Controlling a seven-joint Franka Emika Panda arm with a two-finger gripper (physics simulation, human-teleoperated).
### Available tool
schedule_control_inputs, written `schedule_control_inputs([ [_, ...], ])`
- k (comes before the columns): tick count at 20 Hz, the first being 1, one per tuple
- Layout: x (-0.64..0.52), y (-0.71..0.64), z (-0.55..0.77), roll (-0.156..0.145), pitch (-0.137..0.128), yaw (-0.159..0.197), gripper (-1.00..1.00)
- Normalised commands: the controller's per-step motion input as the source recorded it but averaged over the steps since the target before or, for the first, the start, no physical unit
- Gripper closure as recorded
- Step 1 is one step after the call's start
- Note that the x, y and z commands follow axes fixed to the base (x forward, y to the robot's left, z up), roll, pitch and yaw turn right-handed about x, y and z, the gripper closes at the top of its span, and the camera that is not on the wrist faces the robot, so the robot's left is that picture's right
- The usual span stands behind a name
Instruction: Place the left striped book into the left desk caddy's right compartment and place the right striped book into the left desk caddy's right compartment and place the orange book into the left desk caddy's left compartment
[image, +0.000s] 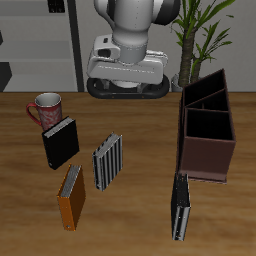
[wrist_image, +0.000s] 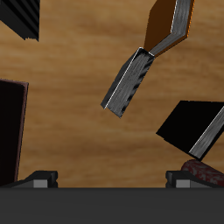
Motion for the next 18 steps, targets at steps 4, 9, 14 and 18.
schedule_control_inputs([
  [4,0.28,0.24,0.08,0.005,0.001,0.008,-1.00],
  [9,0.42,0.50,0.13,0.049,-0.030,0.060,-1.00],
  [14,0.49,0.44,0.22,0.040,-0.020,-0.012,-1.00],
  [18,0.32,0.21,0.15,0.011,-0.033,-0.004,-1.00],
])
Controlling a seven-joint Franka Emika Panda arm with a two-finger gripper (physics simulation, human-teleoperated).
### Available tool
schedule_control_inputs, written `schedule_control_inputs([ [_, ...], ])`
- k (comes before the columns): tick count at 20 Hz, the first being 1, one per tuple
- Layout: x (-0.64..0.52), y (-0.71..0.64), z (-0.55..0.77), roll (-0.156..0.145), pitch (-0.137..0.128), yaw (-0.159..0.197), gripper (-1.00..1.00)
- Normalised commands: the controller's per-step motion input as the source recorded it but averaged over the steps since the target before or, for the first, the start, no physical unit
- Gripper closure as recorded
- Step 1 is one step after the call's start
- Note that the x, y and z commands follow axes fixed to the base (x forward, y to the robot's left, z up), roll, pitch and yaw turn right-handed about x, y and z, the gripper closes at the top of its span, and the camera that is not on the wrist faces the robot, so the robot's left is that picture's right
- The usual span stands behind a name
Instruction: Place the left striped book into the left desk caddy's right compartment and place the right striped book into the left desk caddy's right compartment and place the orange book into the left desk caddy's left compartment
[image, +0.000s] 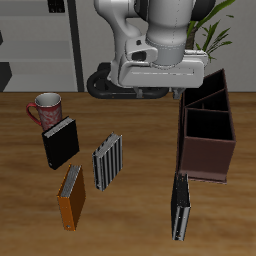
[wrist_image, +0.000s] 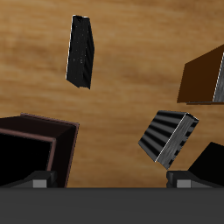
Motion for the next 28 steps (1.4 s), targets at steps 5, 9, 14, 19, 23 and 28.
schedule_control_inputs([
  [5,0.54,0.28,0.05,0.007,-0.003,0.022,-1.00],
  [9,0.60,0.23,-0.16,0.023,-0.022,0.059,-1.00],
  [14,0.51,0.13,-0.30,0.007,-0.018,0.027,-1.00],
  [19,0.35,0.08,-0.24,-0.009,-0.021,0.006,-1.00],
  [23,0.13,0.06,-0.15,0.010,-0.031,-0.031,-1.00],
  [28,0.21,-0.04,-0.18,0.002,-0.031,-0.031,-1.00],
])
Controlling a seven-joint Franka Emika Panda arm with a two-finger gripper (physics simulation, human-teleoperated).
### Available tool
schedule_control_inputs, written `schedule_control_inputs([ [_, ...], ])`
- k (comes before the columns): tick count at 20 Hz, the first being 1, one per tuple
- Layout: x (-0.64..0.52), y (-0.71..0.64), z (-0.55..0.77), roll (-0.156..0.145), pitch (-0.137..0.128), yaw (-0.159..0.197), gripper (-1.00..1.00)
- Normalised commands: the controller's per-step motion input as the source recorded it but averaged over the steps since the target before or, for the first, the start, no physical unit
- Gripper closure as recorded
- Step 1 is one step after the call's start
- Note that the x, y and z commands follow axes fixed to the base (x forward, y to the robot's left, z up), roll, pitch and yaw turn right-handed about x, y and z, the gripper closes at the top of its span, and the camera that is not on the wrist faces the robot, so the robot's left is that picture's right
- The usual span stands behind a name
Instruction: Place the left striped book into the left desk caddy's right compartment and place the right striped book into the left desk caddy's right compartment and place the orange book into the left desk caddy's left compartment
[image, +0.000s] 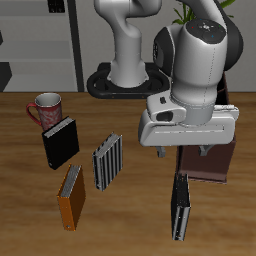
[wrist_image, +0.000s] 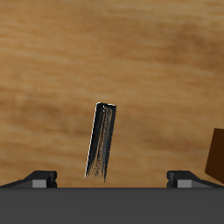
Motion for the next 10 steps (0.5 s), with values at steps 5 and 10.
schedule_control_inputs([
  [5,0.17,0.02,-0.32,0.027,-0.024,-0.048,-1.00],
  [10,0.12,0.01,-0.28,-0.009,-0.043,-0.003,-1.00],
])
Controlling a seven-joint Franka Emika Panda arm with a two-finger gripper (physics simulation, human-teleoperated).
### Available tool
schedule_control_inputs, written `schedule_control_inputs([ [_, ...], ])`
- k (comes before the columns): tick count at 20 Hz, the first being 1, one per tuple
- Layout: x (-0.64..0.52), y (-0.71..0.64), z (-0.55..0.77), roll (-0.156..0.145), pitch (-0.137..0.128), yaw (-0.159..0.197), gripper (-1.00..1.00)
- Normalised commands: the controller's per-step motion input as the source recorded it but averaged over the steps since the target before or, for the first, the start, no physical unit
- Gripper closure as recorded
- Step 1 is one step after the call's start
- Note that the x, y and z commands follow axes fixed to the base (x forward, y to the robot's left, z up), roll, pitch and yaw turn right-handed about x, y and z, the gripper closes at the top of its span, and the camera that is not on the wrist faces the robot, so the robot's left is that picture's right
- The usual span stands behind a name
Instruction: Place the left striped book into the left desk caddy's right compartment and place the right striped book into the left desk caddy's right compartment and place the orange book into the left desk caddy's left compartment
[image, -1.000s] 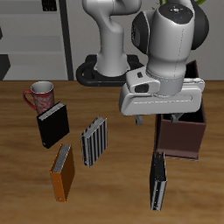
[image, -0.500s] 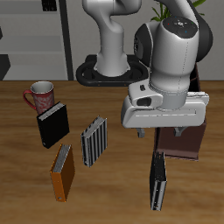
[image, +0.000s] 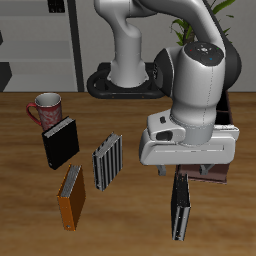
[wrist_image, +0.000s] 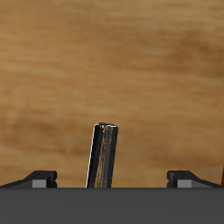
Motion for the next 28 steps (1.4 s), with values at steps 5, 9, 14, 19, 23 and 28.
schedule_control_inputs([
  [5,0.02,0.07,-0.39,0.006,-0.007,-0.020,-1.00],
  [9,0.07,0.07,-0.39,-0.001,0.025,0.002,-1.00],
  [14,0.08,0.00,-0.43,-0.008,0.046,-0.027,-1.00],
  [19,0.08,0.06,-0.34,0.008,0.038,0.013,-1.00],
  [23,-0.06,-0.02,-0.15,0.000,0.027,-0.029,1.00],
  [28,-0.05,-0.14,0.01,-0.027,0.008,-0.012,1.00],
])
